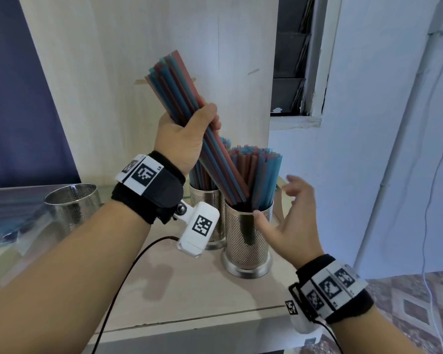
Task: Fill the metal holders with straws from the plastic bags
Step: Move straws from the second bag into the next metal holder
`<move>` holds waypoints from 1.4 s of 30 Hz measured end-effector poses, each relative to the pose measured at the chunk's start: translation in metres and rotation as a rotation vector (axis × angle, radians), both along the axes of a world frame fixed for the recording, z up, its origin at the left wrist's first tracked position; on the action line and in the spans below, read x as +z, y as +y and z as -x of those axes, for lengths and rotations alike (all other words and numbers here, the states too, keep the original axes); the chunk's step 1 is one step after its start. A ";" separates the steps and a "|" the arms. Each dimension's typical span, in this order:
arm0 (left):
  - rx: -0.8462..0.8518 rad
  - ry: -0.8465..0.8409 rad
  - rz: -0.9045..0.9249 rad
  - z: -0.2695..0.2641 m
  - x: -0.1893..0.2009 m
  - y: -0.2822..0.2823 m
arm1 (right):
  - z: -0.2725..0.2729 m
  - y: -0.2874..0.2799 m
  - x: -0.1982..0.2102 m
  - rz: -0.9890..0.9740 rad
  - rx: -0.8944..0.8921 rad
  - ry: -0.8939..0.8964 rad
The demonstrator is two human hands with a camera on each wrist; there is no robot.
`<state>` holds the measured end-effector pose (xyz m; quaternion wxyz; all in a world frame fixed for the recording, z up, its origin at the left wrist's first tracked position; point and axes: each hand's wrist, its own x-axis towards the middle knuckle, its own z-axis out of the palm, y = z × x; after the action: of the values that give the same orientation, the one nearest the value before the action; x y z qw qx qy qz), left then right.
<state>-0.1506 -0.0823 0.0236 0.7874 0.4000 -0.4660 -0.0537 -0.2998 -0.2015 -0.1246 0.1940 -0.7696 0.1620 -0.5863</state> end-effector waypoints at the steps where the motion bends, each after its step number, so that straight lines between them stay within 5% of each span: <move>1: -0.004 0.002 -0.002 0.000 0.000 0.000 | 0.000 -0.003 0.004 -0.141 0.075 0.030; 4: -0.014 0.026 -0.002 0.003 -0.001 -0.002 | -0.006 -0.016 0.009 -0.397 0.339 0.256; 8: 0.003 -0.043 -0.003 0.008 -0.005 -0.002 | -0.016 -0.021 0.007 -0.370 0.348 0.387; 22: -0.056 -0.224 -0.234 -0.013 -0.015 -0.026 | -0.015 -0.024 0.001 -0.343 0.301 0.299; 32: 0.135 -0.272 -0.324 -0.014 -0.022 -0.062 | -0.026 -0.017 -0.008 -0.293 0.281 0.174; 42: 0.117 -0.358 -0.499 -0.012 -0.032 -0.075 | -0.024 -0.014 -0.009 -0.311 0.283 0.177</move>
<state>-0.1384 -0.1576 -0.0082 0.5720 0.6103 -0.5458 -0.0495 -0.2758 -0.2157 -0.1334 0.3759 -0.7938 0.1571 -0.4515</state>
